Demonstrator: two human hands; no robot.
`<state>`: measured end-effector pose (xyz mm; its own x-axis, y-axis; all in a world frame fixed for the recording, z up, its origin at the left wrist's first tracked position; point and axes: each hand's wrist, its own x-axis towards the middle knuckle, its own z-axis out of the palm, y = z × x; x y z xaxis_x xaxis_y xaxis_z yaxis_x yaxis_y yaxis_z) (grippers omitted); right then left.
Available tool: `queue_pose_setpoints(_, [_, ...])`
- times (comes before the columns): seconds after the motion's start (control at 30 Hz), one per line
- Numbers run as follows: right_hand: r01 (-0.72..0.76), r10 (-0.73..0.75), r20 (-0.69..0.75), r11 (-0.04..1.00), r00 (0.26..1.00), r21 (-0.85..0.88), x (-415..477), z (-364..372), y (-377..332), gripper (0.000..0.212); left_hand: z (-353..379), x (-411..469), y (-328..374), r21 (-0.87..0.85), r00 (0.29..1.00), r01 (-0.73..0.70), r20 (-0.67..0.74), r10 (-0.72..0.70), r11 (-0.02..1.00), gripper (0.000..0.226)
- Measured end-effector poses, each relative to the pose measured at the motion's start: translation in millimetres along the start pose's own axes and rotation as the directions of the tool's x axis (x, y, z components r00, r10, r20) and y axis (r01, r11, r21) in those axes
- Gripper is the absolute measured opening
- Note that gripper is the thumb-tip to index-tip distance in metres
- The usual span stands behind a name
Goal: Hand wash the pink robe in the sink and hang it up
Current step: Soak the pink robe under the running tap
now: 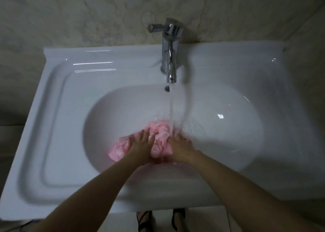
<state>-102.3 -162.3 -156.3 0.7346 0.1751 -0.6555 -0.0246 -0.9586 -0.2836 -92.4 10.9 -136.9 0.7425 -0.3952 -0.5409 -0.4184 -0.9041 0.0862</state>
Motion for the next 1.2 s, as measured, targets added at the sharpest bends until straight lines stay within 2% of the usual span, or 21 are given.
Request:
queue_pose_setpoints(0.1, [-0.004, -0.005, -0.080, 0.993, 0.997, -0.114, 17, 7, 1, 0.107, 20, 14, -3, 0.015, 1.000, -0.016, -0.024, 0.016, 1.000, 0.100])
queue_pose_setpoints(0.2, [0.072, -0.110, -0.155, 0.971, 0.982, -0.230, 20, 4, 17, 0.101, 7, 19, 3, 0.028, 0.998, -0.026, -0.057, 0.028, 0.999, 0.110])
queue_pose_setpoints(0.27, [0.195, -0.230, -0.174, 0.961, 0.958, -0.197, 14, -6, 30, 0.091, 0, 21, -7, 0.020, 0.999, -0.051, 0.008, 0.051, 0.999, 0.115])
queue_pose_setpoints(0.33, [0.274, -0.306, -0.240, 0.948, 0.921, -0.160, 8, -15, 48, 0.090, -3, 15, -21, 0.038, 0.993, -0.121, 0.004, 0.121, 0.992, 0.105])
queue_pose_setpoints(0.43, [0.153, -0.170, -0.346, 0.985, 0.923, -0.074, 4, -18, 68, 0.078, -4, 4, -20, -0.042, 0.986, -0.158, -0.063, 0.155, 0.987, 0.086])
queue_pose_setpoints(0.5, [0.076, -0.072, -0.312, 0.997, 0.947, 0.001, -1, -20, 68, 0.058, -6, 2, -4, -0.272, 0.992, -0.123, -0.021, 0.122, 0.954, 0.076])
queue_pose_setpoints(0.57, [0.031, -0.033, -0.240, 0.999, 0.970, -0.014, -8, -22, 65, 0.053, -13, -2, 14, -0.423, 0.994, -0.087, 0.028, 0.109, 0.902, 0.060])
queue_pose_setpoints(0.63, [-0.002, 0.005, -0.141, 1.000, 0.990, 0.018, -19, -28, 66, 0.034, -18, -4, 18, -0.590, 0.996, 0.004, 0.074, 0.050, 0.808, 0.048])
queue_pose_setpoints(0.7, [-0.063, 0.055, 0.032, 0.942, 0.998, 0.330, -30, -39, 74, 0.016, -27, -6, 9, -0.820, 0.981, 0.132, 0.190, 0.047, 0.557, 0.045])
queue_pose_setpoints(0.73, [-0.122, 0.062, 0.129, 0.837, 0.990, 0.534, -36, -47, 79, 0.015, -29, -2, 2, -0.899, 0.970, 0.187, 0.232, 0.067, 0.395, 0.054])
queue_pose_setpoints(0.8, [-0.213, 0.077, 0.206, 0.556, 0.976, 0.803, -43, -61, 91, 0.045, -39, 3, -9, -0.919, 0.947, 0.307, 0.321, 0.015, 0.245, 0.090])
queue_pose_setpoints(0.83, [-0.212, 0.128, 0.171, 0.490, 0.977, 0.845, -41, -67, 95, 0.052, -44, 5, -10, -0.909, 0.943, 0.330, 0.329, -0.050, 0.253, 0.098])
queue_pose_setpoints(0.87, [-0.208, 0.207, 0.119, 0.491, 0.971, 0.846, -39, -71, 94, 0.052, -48, 8, -10, -0.878, 0.946, 0.321, 0.280, -0.163, 0.355, 0.093])
queue_pose_setpoints(0.9, [-0.219, 0.326, 0.028, 0.566, 0.945, 0.795, -35, -74, 92, 0.048, -50, 11, -10, -0.757, 0.938, 0.314, 0.152, -0.312, 0.574, 0.081])
queue_pose_setpoints(0.93, [-0.244, 0.454, -0.140, 0.685, 0.880, 0.686, -31, -74, 90, 0.046, -55, 11, -9, -0.621, 0.913, 0.283, -0.058, -0.403, 0.731, 0.076])
queue_pose_setpoints(0.97, [-0.244, 0.482, -0.343, 0.799, 0.806, 0.550, -28, -74, 87, 0.049, -58, 11, -8, -0.539, 0.888, 0.232, -0.222, -0.402, 0.810, 0.080])
queue_pose_setpoints(1.0, [-0.195, 0.391, -0.483, 0.893, 0.784, 0.406, -27, -71, 80, 0.059, -59, 13, -6, -0.492, 0.896, 0.160, -0.291, -0.335, 0.856, 0.087])
queue_pose_setpoints(1.03, [-0.090, 0.230, -0.516, 0.955, 0.825, 0.282, -25, -66, 73, 0.072, -54, 17, -6, -0.421, 0.942, 0.086, -0.260, -0.211, 0.903, 0.093])
queue_pose_setpoints(1.1, [0.095, -0.078, -0.332, 0.995, 0.940, 0.036, -21, -47, 60, 0.096, -28, 23, 3, -0.162, 0.998, -0.034, -0.063, 0.024, 0.986, 0.098])
queue_pose_setpoints(1.13, [0.133, -0.157, -0.247, 0.985, 0.956, -0.109, -18, -35, 56, 0.106, -17, 23, 8, -0.056, 0.997, -0.074, 0.004, 0.074, 0.996, 0.100])
queue_pose_setpoints(1.2, [0.121, -0.175, -0.186, 0.956, 0.967, -0.269, -6, -17, 53, 0.114, 3, 23, 10, 0.036, 0.995, -0.098, -0.010, 0.098, 0.995, 0.108])
